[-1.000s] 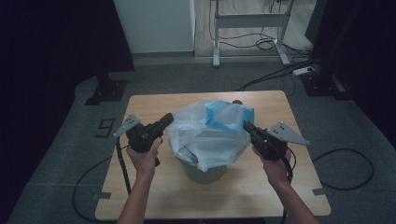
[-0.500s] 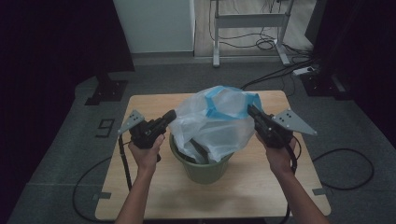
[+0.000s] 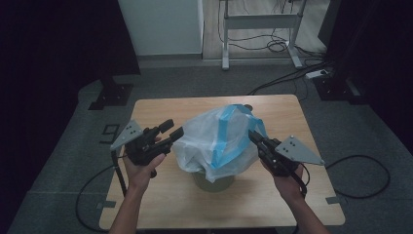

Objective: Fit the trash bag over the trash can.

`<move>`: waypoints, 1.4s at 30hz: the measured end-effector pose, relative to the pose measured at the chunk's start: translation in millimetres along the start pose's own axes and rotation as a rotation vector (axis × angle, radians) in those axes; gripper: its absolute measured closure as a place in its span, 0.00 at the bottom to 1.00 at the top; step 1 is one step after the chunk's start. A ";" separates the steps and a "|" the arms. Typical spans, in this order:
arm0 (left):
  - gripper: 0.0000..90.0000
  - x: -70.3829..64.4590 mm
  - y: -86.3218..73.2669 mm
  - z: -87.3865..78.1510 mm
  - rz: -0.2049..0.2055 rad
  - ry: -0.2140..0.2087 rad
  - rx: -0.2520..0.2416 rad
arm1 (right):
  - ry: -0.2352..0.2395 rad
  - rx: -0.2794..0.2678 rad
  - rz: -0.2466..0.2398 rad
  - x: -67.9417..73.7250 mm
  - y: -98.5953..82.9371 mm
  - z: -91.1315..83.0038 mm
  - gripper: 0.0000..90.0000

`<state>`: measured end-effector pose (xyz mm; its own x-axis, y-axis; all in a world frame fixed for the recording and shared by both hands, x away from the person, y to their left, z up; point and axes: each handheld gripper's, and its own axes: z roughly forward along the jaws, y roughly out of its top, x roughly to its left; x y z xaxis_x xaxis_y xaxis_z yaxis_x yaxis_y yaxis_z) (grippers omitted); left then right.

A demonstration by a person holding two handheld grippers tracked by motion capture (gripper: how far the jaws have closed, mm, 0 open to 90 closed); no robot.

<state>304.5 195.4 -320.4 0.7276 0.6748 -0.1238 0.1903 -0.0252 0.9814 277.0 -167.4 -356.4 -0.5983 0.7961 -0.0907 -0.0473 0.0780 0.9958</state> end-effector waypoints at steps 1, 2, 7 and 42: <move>0.48 -0.6 4.2 5.0 0.013 0.003 0.012 | 0.002 0.000 0.000 0.4 0.0 0.1 0.99; 0.46 -0.4 7.9 10.7 0.019 -0.003 0.029 | 0.004 0.002 -0.001 1.0 -0.1 0.2 0.99; 0.39 6.0 16.7 42.9 0.015 -0.027 0.119 | 0.011 0.007 -0.006 2.7 -1.1 1.0 0.99; 1.00 23.9 -1.8 8.4 -0.082 0.070 -0.130 | -0.105 0.055 0.030 -37.0 1.4 24.6 0.99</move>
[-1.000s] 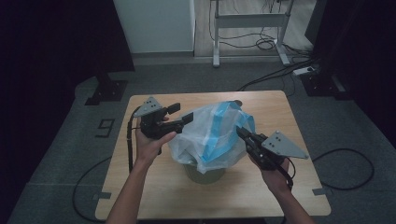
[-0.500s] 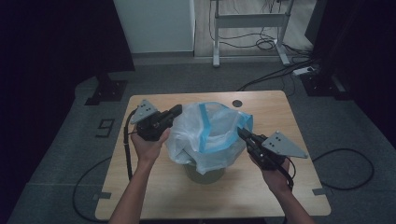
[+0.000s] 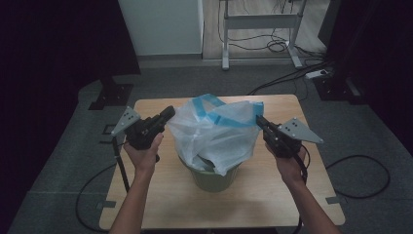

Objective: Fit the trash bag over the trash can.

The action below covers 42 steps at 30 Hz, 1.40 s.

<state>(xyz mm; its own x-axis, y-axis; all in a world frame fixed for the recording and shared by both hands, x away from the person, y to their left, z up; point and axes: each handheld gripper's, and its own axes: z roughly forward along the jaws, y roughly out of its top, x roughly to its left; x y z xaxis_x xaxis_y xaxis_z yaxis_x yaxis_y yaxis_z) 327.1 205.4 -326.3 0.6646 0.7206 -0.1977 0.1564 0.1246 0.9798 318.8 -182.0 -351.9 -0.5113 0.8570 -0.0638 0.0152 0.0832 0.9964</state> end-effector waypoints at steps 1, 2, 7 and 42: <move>1.00 -2.7 -4.0 -4.2 -0.001 -0.012 -0.008 | 0.008 -0.012 -0.007 2.4 1.0 -4.0 0.99; 1.00 -5.5 -9.0 -8.5 0.002 -0.020 -0.010 | 0.016 -0.021 -0.017 5.0 0.7 -8.7 0.99; 1.00 -11.7 -41.1 -30.9 -0.003 -0.027 -0.002 | 0.071 -0.026 -0.003 17.6 -19.5 -33.2 0.99; 0.58 -11.7 -94.5 -63.5 -0.065 -0.045 0.093 | 0.166 0.183 0.083 42.6 -116.4 -44.7 0.98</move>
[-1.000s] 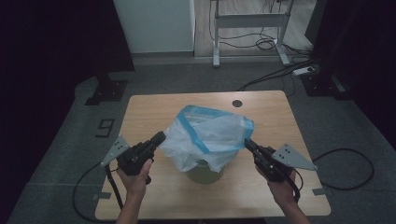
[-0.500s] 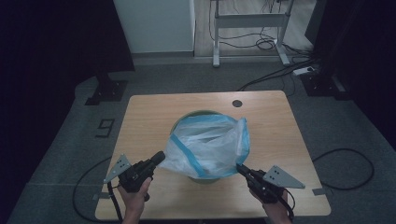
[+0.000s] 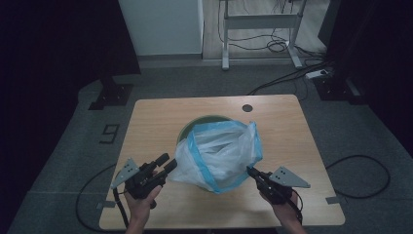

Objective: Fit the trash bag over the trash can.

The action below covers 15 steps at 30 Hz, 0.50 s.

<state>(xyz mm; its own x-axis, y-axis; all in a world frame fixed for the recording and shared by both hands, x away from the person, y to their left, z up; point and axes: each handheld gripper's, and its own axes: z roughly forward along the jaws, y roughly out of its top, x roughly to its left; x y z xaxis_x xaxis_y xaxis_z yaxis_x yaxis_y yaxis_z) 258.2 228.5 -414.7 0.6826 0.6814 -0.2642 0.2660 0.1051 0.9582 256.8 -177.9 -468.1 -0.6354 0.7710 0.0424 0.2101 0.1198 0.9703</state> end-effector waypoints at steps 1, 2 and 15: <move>0.54 -0.7 8.2 -1.0 0.001 -0.008 0.005 | -0.003 0.000 -0.008 0.2 1.2 -0.6 0.98; 0.51 -1.5 16.0 -0.9 0.006 -0.010 0.009 | -0.005 0.000 -0.015 0.5 2.1 -0.9 0.98; 0.30 3.0 67.7 66.4 -0.010 -0.080 0.223 | -0.014 0.010 -0.050 6.2 -0.4 4.3 0.98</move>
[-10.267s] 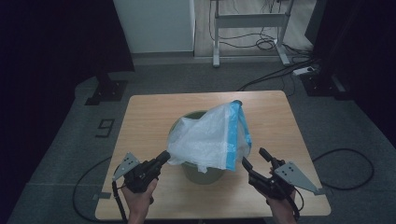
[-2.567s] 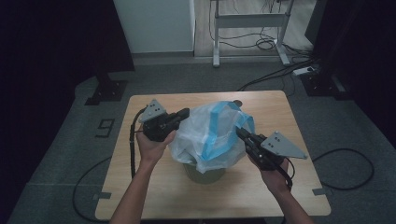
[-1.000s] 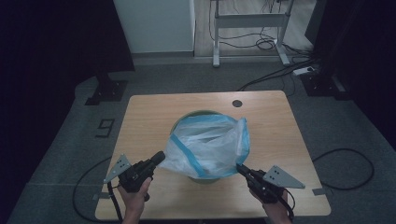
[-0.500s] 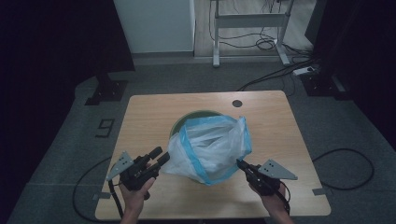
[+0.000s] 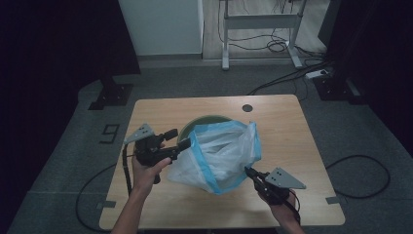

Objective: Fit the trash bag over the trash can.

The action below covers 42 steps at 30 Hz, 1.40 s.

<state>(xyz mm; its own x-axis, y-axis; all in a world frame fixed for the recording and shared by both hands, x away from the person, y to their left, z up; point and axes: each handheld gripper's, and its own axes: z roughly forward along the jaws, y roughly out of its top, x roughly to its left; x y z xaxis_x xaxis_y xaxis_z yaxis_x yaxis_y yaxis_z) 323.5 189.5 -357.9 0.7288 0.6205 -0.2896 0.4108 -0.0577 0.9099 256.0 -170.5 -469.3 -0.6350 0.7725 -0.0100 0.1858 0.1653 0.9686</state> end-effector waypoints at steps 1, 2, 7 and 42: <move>0.29 -0.4 1.2 4.3 0.001 -0.004 0.017 | -0.001 0.000 0.000 0.0 -0.1 -0.3 0.98; 0.29 -0.8 1.9 8.0 0.000 -0.008 0.030 | -0.002 -0.002 -0.004 -0.1 -0.2 -0.5 0.98; 0.34 -6.0 -1.0 21.2 0.035 0.006 0.100 | -0.005 -0.004 -0.009 0.2 -0.8 -3.1 0.97; 0.98 -13.5 -9.6 7.3 0.136 0.144 -0.072 | 0.046 0.005 -0.001 -19.5 98.9 7.4 0.27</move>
<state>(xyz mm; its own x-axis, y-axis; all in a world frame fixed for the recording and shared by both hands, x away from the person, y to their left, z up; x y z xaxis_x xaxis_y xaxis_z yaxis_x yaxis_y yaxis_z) 313.6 176.0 -364.9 0.6868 0.7166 -0.1215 0.2699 -0.0963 0.9581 292.3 -164.7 -375.1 -0.6687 0.7435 0.0008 0.1892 0.1691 0.9673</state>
